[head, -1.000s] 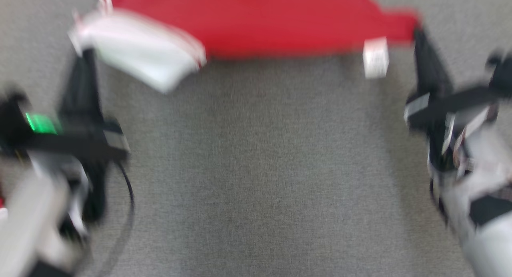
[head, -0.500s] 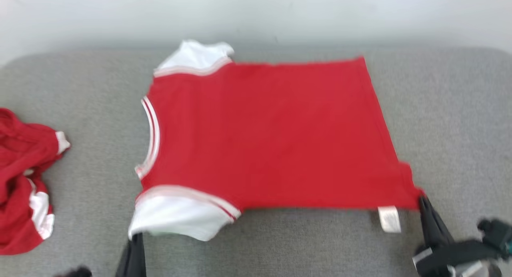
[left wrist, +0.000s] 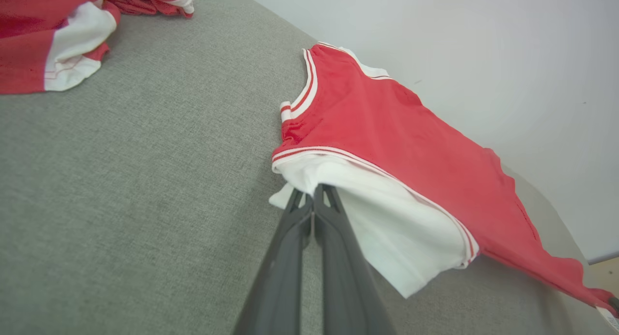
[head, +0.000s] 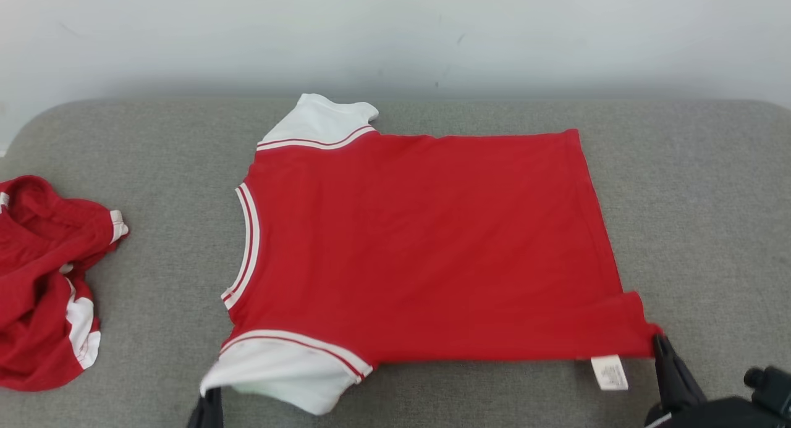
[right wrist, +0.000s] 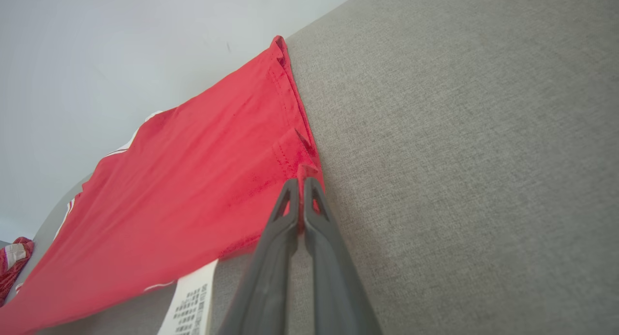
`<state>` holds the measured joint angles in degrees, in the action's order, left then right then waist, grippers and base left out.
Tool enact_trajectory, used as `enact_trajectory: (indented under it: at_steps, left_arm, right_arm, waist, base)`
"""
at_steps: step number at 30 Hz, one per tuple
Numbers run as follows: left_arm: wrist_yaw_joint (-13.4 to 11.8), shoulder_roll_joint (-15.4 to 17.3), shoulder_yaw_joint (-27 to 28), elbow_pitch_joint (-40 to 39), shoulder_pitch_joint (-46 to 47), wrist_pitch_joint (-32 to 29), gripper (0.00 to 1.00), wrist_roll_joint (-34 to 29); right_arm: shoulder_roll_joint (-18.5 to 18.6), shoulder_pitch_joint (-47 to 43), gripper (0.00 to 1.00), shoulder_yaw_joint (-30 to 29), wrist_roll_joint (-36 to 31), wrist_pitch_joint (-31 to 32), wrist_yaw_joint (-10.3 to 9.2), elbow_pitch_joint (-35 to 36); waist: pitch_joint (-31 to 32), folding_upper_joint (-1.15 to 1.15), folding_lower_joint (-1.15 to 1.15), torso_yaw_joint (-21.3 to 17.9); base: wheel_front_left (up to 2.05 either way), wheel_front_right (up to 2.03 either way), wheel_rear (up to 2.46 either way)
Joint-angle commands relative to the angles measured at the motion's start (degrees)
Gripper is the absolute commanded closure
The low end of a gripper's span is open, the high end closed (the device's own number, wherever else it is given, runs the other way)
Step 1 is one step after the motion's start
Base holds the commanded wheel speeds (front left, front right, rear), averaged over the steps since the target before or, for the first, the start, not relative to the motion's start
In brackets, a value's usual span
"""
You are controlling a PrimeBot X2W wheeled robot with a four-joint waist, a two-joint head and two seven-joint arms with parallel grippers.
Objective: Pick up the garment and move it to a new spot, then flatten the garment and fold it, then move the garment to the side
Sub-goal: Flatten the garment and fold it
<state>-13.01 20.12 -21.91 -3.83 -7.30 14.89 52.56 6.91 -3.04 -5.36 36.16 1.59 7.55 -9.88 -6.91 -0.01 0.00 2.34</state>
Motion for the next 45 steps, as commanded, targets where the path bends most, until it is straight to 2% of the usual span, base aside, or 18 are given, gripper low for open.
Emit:
enact_trajectory:
  at_steps: [1, 8, 11, 18, 26, 27, 28, 31, 36, 39, 45]
  left_arm:
    - [0.6, 1.1, 0.8, 0.0, 2.5, 0.3, 1.0, -1.2]
    - [2.8, 5.3, -0.7, 0.5, 14.0, -4.7, 1.0, -5.1]
    - [3.7, 5.6, -0.9, 1.7, 18.4, -6.4, 1.0, -5.4]
    - [8.1, 4.6, -2.8, 13.7, 31.8, -11.0, 1.0, -5.4]
    - [11.4, 4.2, -4.2, 26.7, 39.3, -10.5, 1.0, -6.8]
    - [11.4, 4.4, -4.6, 27.9, 40.0, -10.0, 0.07, -8.0]
    - [11.5, 4.1, -4.9, 29.0, 40.4, -9.1, 0.0, -8.6]
    - [11.8, 3.2, -4.7, 31.4, 40.2, -6.3, 0.0, -8.9]
    - [10.3, 3.1, -4.6, 30.5, 36.7, -2.6, 0.0, -9.9]
    - [9.4, 2.9, -4.0, 27.9, 33.2, -1.7, 0.0, -9.3]
    - [8.1, 2.7, -3.9, 25.6, 27.0, -1.3, 0.0, -8.4]
  right_arm:
    - [-0.4, 1.7, 1.0, -0.4, -0.5, 0.6, -0.13, 1.2]
    - [-0.5, 10.8, 1.0, 0.7, -3.6, 4.6, -0.13, 2.0]
    - [-0.5, 14.4, 1.0, 0.9, -4.5, 5.9, -0.13, 0.4]
    - [-0.3, 25.9, 1.0, 0.9, -6.6, 7.2, -0.13, -10.1]
    - [-0.5, 33.3, 1.0, 3.5, -6.3, 3.8, -0.13, -20.4]
    - [-0.2, 33.7, 0.38, 4.0, -6.2, 2.8, -0.13, -20.9]
    - [0.0, 33.9, 0.0, 4.4, -5.8, 1.7, -0.13, -21.6]
    - [2.8, 33.3, 0.0, 7.2, -8.8, -2.5, -0.13, -22.6]
    - [5.2, 30.0, 0.0, 9.5, -10.8, -7.4, -0.13, -21.7]
    - [5.8, 27.1, 0.0, 9.7, -10.6, -8.1, -0.13, -20.2]
    - [6.9, 21.7, 0.0, 10.7, -13.7, -5.3, -0.13, -17.7]
  waist:
    - [-0.6, 0.01, 0.0, -0.4]
    - [-4.1, 0.01, 0.0, -1.7]
    - [-5.4, 0.01, 0.0, -2.1]
    - [-8.4, 0.01, 0.0, -3.0]
    - [-9.7, 0.01, 0.0, -4.4]
    - [-9.6, 0.01, 0.0, -4.4]
    - [-9.5, 0.01, 0.0, -4.2]
    - [-8.5, 0.01, 0.0, -3.8]
    - [-6.5, 0.01, 0.0, -3.1]
    - [-5.8, 0.01, 0.0, -2.6]
    - [-6.1, 0.01, 0.0, -2.3]
  base:
    - [0.0, 0.0, 0.0]
    - [0.0, 0.0, 0.0]
    - [0.0, 0.0, 0.0]
    - [0.0, 0.0, 0.0]
    - [0.0, 0.0, 0.0]
    - [0.0, 0.0, 0.0]
    - [0.0, 0.0, 0.0]
    - [0.0, 0.0, 0.0]
    - [0.0, 0.0, 0.0]
    - [0.0, 0.0, 0.0]
    - [0.0, 0.0, 0.0]
